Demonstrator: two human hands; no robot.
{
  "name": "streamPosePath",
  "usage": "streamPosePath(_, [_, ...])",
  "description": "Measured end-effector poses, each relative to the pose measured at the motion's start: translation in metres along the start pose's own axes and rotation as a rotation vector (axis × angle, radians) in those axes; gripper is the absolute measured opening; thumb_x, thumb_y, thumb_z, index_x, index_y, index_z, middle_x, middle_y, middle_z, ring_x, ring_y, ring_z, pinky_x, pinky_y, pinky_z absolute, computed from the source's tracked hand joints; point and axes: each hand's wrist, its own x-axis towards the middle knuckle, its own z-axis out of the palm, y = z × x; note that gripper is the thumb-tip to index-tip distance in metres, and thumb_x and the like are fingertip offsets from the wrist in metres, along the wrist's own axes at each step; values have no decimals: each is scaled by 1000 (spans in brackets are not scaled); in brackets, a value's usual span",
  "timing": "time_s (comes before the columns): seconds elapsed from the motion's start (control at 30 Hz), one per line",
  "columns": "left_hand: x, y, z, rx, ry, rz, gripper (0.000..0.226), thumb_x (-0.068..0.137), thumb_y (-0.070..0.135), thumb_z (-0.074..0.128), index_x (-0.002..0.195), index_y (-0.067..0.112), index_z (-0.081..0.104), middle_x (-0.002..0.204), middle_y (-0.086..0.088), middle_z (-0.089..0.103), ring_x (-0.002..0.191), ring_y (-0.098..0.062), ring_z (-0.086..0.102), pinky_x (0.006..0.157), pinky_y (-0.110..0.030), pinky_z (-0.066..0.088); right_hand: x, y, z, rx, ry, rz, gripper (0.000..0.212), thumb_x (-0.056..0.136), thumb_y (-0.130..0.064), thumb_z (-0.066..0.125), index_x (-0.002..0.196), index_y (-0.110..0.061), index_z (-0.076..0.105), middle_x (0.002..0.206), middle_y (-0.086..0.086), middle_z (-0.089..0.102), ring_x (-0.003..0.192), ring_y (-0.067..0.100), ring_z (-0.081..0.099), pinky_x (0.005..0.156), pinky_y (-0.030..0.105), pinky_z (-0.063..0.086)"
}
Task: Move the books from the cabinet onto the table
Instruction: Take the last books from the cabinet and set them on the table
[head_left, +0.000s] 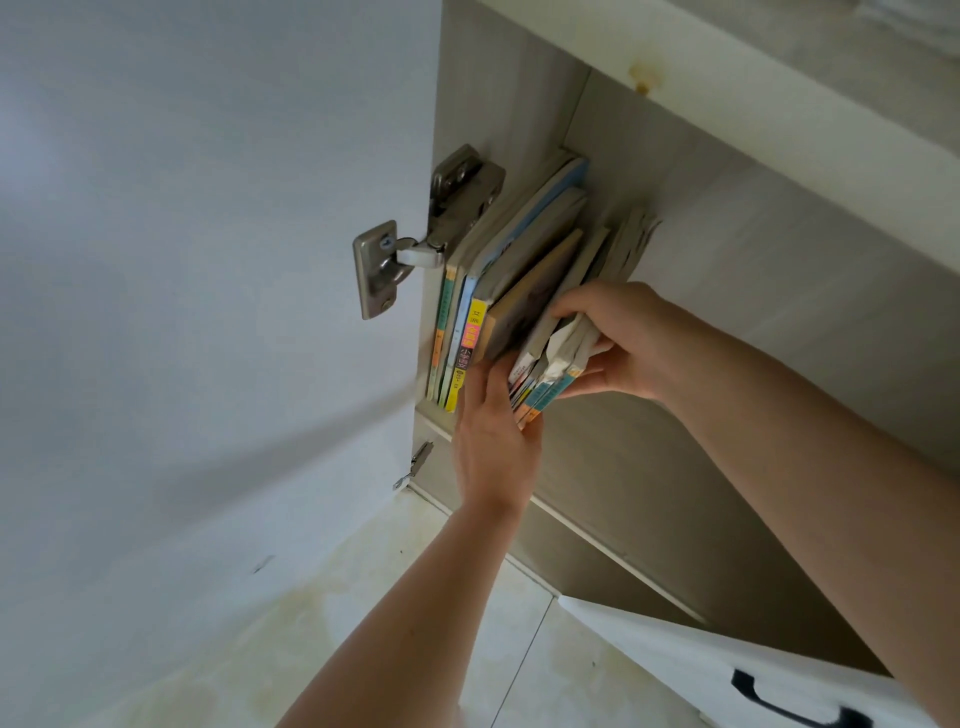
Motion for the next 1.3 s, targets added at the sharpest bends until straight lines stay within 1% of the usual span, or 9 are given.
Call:
streamPosePath(0.17, [-3, 1, -1, -40, -7, -59, 51, 85, 21, 69, 129, 21, 44, 130, -5, 58, 117, -27, 58, 83, -42, 58, 3, -3, 4, -9, -3, -21, 18, 87, -7, 59, 104, -1, 55, 103, 27, 64, 83, 40, 70, 54, 48, 60])
streamPosePath(0.3, [2, -2, 1, -53, -78, -147, 44, 87, 24, 68, 127, 20, 52, 120, -3, 65, 109, -25, 62, 82, -39, 58, 2, -2, 3, -11, 4, -17, 11, 87, -6, 56, 97, 0, 56, 97, 27, 66, 78, 38, 71, 53, 46, 60])
streamPosePath(0.47, [-1, -6, -3, -88, -116, -137, 48, 90, 25, 67, 134, 20, 50, 124, -3, 64, 114, -21, 60, 82, -24, 49, -3, 4, 6, 28, 11, -3, 25, 88, -8, 56, 111, 0, 53, 101, 28, 65, 77, 40, 71, 51, 45, 60])
streamPosePath(0.6, [-4, -4, -5, -93, -140, -158, 53, 90, 31, 65, 138, 27, 44, 129, -1, 60, 119, -21, 57, 84, -28, 50, -8, 5, 7, 37, 20, 1, 27, 88, -6, 55, 114, 0, 51, 103, 29, 64, 80, 41, 70, 51, 47, 60])
streamPosePath(0.83, [-20, 2, -21, -69, -190, -165, 46, 90, 31, 66, 132, 19, 51, 119, -2, 67, 107, -22, 65, 82, -27, 52, -22, 13, 6, -2, 4, 30, 27, 86, -5, 58, 113, 1, 55, 105, 30, 64, 83, 42, 70, 59, 49, 61])
streamPosePath(1.07, [-31, -7, -32, -96, -229, -146, 43, 89, 27, 66, 129, 19, 52, 118, 1, 67, 105, -17, 65, 75, -10, 42, -40, 19, 2, -39, -34, 49, 28, 89, -13, 63, 113, -2, 56, 104, 26, 67, 78, 37, 73, 57, 44, 62])
streamPosePath(1.17, [-29, -13, -30, -24, -167, -13, 54, 81, 24, 75, 129, 15, 52, 127, -6, 58, 116, -24, 58, 90, -27, 53, -38, 18, -2, -68, 55, 9, 42, 86, -20, 69, 119, -8, 45, 104, 22, 65, 72, 37, 73, 55, 45, 61])
streamPosePath(1.23, [-27, -15, -31, 110, -100, 82, 68, 75, 27, 80, 133, 17, 46, 132, -9, 49, 123, -30, 48, 94, -43, 54, -31, 13, -6, -72, 169, -43, 54, 83, -21, 72, 118, -19, 32, 102, 22, 62, 70, 38, 72, 56, 47, 61])
streamPosePath(1.3, [-23, -13, -35, 207, -87, 104, 84, 72, 31, 82, 140, 25, 33, 139, -11, 38, 130, -32, 39, 96, -48, 52, -25, 8, -5, -109, 207, -75, 55, 83, -21, 73, 119, -19, 31, 100, 21, 63, 67, 36, 72, 52, 42, 60])
